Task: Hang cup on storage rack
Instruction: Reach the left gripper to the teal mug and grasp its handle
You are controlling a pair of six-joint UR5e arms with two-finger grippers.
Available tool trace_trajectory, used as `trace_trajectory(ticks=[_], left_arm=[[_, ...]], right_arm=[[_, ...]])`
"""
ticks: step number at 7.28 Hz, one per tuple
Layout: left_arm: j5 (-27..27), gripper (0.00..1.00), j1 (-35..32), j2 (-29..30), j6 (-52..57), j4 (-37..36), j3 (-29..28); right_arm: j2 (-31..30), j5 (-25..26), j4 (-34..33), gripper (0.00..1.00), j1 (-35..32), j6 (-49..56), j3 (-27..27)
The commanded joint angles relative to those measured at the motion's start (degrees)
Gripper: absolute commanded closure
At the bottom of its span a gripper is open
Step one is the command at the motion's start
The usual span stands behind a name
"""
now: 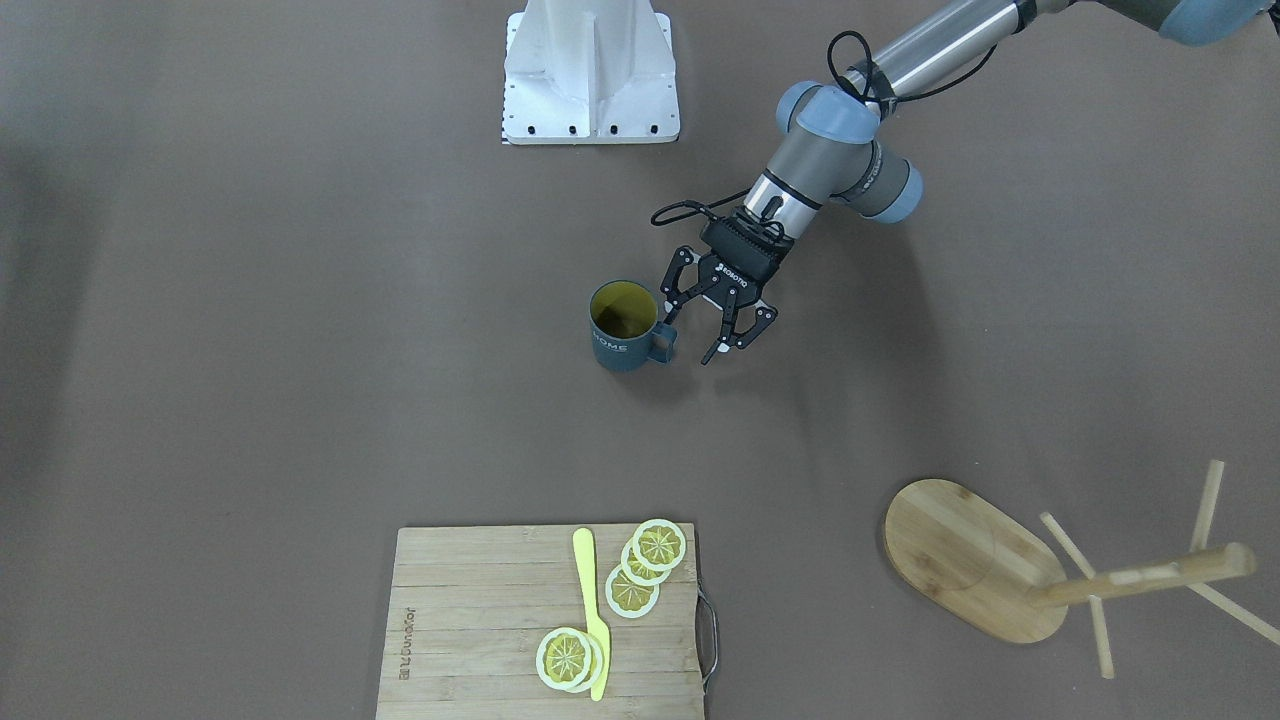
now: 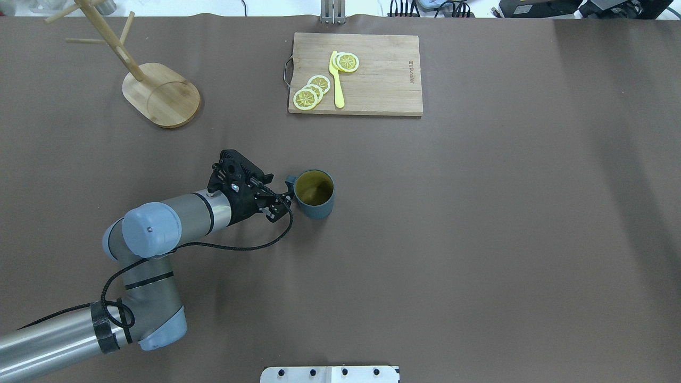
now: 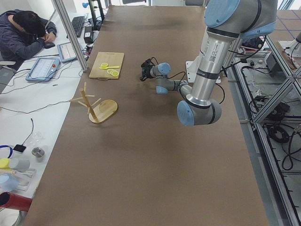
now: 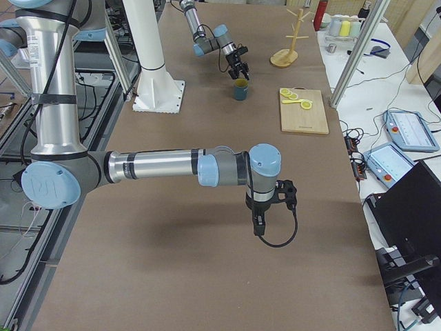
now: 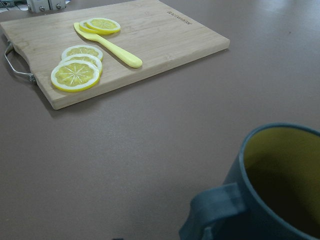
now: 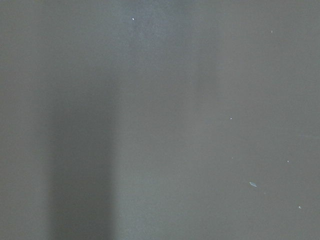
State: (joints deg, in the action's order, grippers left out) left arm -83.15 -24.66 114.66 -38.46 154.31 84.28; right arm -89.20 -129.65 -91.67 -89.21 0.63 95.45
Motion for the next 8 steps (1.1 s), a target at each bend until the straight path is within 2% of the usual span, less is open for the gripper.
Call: trace_trajectory(ticks=[1,5,8], left_arm=[[0.01,0.44,0.05,0.12,-0.03,0.20,-0.26],[0.01,0.46,0.14,2.14,-2.84,0.20,-3.25],[0.01,0.62,0.14,2.23,-3.02,0.20,-3.16]], right_arm=[[-0.01,0.10,0.00,0.00,0.00,-0.10,-0.09],[-0.09,0.10,0.00,0.00,0.00,-0.10,-0.09],[-0.09,0.10,0.00,0.00,0.09,-0.10,-0.09]])
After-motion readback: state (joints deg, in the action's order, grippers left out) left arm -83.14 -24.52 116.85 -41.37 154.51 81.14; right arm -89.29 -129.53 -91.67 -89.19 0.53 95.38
